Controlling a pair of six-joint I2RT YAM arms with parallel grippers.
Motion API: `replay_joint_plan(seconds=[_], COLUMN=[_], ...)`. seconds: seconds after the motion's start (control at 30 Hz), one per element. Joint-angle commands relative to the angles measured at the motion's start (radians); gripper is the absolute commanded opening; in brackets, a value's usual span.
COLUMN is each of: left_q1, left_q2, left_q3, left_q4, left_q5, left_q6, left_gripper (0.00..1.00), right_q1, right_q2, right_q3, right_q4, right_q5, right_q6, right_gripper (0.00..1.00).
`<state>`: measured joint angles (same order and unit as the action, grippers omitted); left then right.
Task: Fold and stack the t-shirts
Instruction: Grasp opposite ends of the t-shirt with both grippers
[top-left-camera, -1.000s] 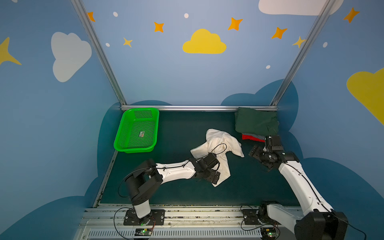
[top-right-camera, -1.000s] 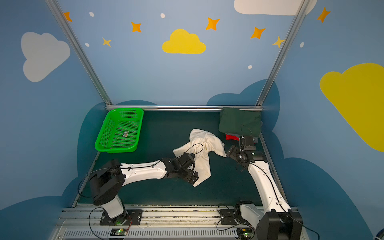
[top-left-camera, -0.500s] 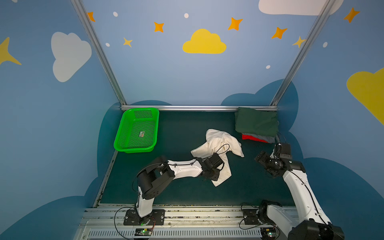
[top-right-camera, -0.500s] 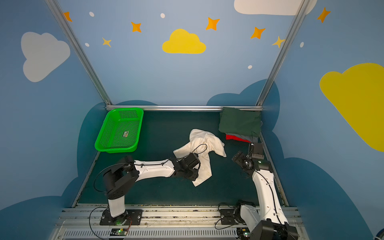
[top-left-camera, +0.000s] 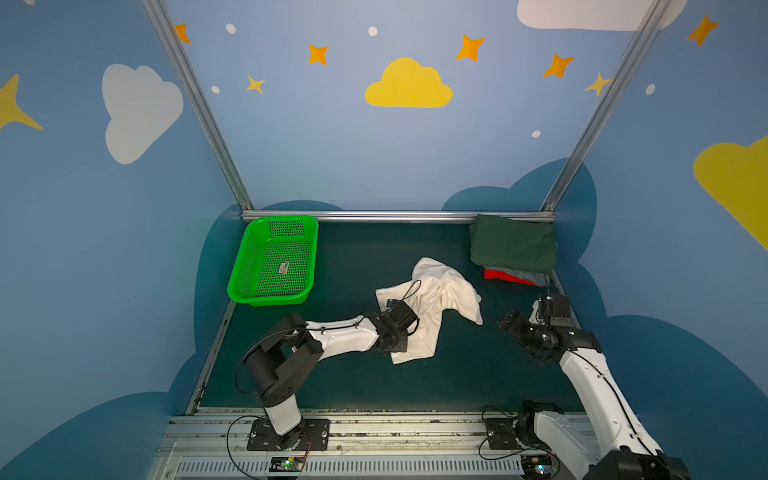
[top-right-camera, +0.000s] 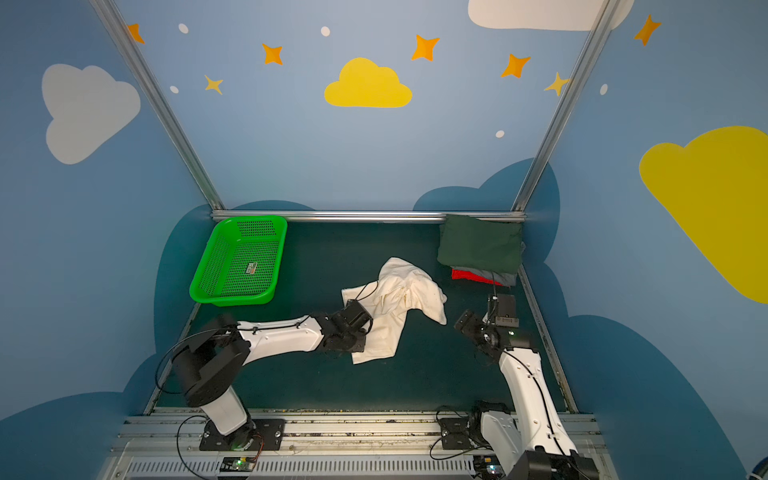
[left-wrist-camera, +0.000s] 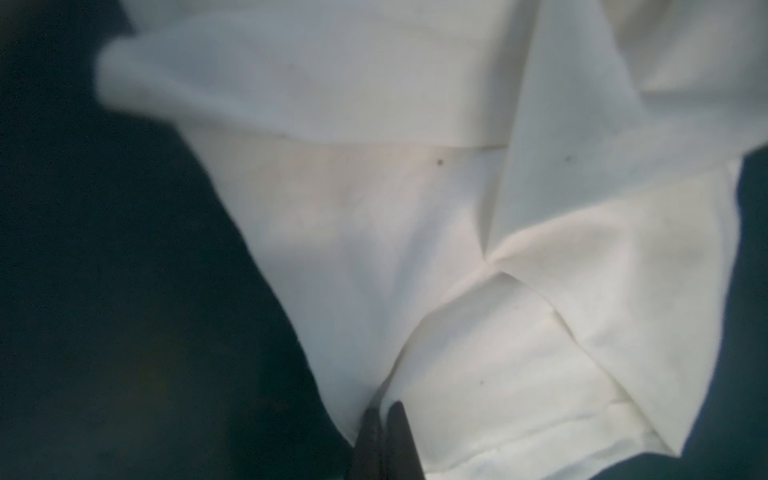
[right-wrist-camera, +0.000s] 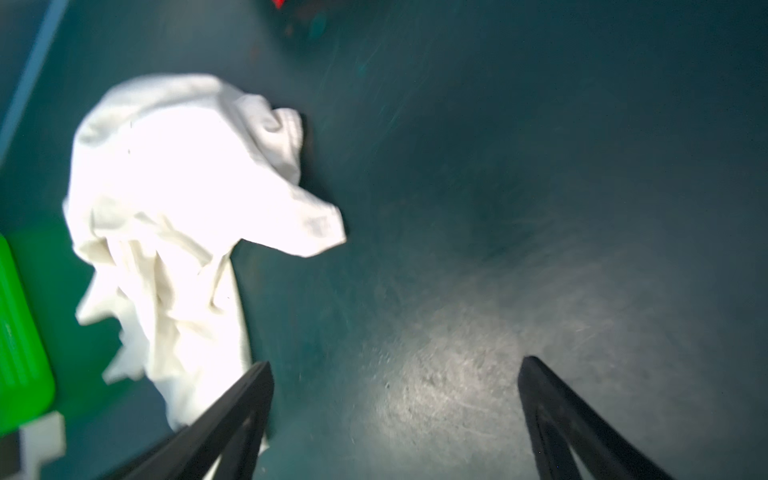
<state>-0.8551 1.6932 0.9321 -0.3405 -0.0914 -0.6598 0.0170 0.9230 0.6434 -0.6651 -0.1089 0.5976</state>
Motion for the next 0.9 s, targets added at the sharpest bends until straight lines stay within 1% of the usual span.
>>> replay_joint_plan(seconds=[0.0, 0.13, 0.2, 0.27, 0.33, 0.4, 0.47, 0.5, 0.53, 0.6, 0.67, 0.7, 0.73, 0.77, 0.8, 0.87], left_q1=[0.043, 0.115, 0.142, 0.154, 0.161, 0.166, 0.174, 0.178, 0.184, 0.196, 0.209, 0.216, 0.225, 0.237, 0.248, 0.278], left_q2=[-0.092, -0.179, -0.207, -0.235, -0.253, -0.27, -0.279, -0.278, -0.278, -0.279, -0.284, -0.289, -0.298, -0.312, -0.324, -0.357], left_q3=[-0.039, -0.074, -0.08, -0.088, -0.094, -0.101, -0.105, -0.103, -0.101, -0.095, -0.087, -0.085, -0.085, -0.085, -0.087, -0.088], left_q4=[-0.07, -0.078, -0.079, -0.073, -0.064, -0.05, -0.034, -0.028, -0.025, -0.02, -0.023, -0.025, -0.027, -0.031, -0.034, -0.044], left_q5=[-0.104, -0.139, -0.145, -0.154, -0.164, -0.165, -0.163, -0.161, -0.156, -0.145, -0.14, -0.143, -0.147, -0.151, -0.154, -0.162], left_q6=[-0.017, -0.01, -0.007, -0.007, -0.009, -0.01, -0.012, -0.01, -0.009, -0.007, -0.001, 0.001, 0.002, 0.007, 0.007, 0.015], left_gripper=[0.03, 0.03, 0.03, 0.03, 0.03, 0.03, 0.03, 0.03, 0.03, 0.03, 0.03, 0.03, 0.03, 0.03, 0.03, 0.03], right_q1=[0.082, 0.218, 0.289, 0.367, 0.422, 0.465, 0.502, 0.507, 0.51, 0.517, 0.523, 0.524, 0.527, 0.527, 0.525, 0.52], right_q2=[0.007, 0.079, 0.134, 0.213, 0.303, 0.397, 0.496, 0.538, 0.585, 0.655, 0.699, 0.707, 0.709, 0.702, 0.69, 0.656], right_q3=[-0.013, -0.017, 0.001, 0.023, 0.072, 0.105, 0.136, 0.149, 0.167, 0.199, 0.23, 0.243, 0.256, 0.268, 0.278, 0.304], right_q4=[0.036, 0.106, 0.137, 0.179, 0.208, 0.239, 0.27, 0.279, 0.288, 0.299, 0.295, 0.286, 0.272, 0.253, 0.233, 0.186], right_q5=[0.04, 0.036, 0.053, 0.06, 0.052, 0.043, 0.064, 0.062, 0.048, 0.025, 0.005, 0.006, 0.013, 0.027, 0.046, 0.086], right_q6=[0.054, 0.109, 0.133, 0.145, 0.157, 0.17, 0.182, 0.188, 0.191, 0.191, 0.187, 0.185, 0.181, 0.176, 0.171, 0.157], right_gripper=[0.9, 0.89, 0.89, 0.89, 0.89, 0.88, 0.86, 0.84, 0.8, 0.67, 0.43, 0.34, 0.19, 0.07, 0.01, 0.0])
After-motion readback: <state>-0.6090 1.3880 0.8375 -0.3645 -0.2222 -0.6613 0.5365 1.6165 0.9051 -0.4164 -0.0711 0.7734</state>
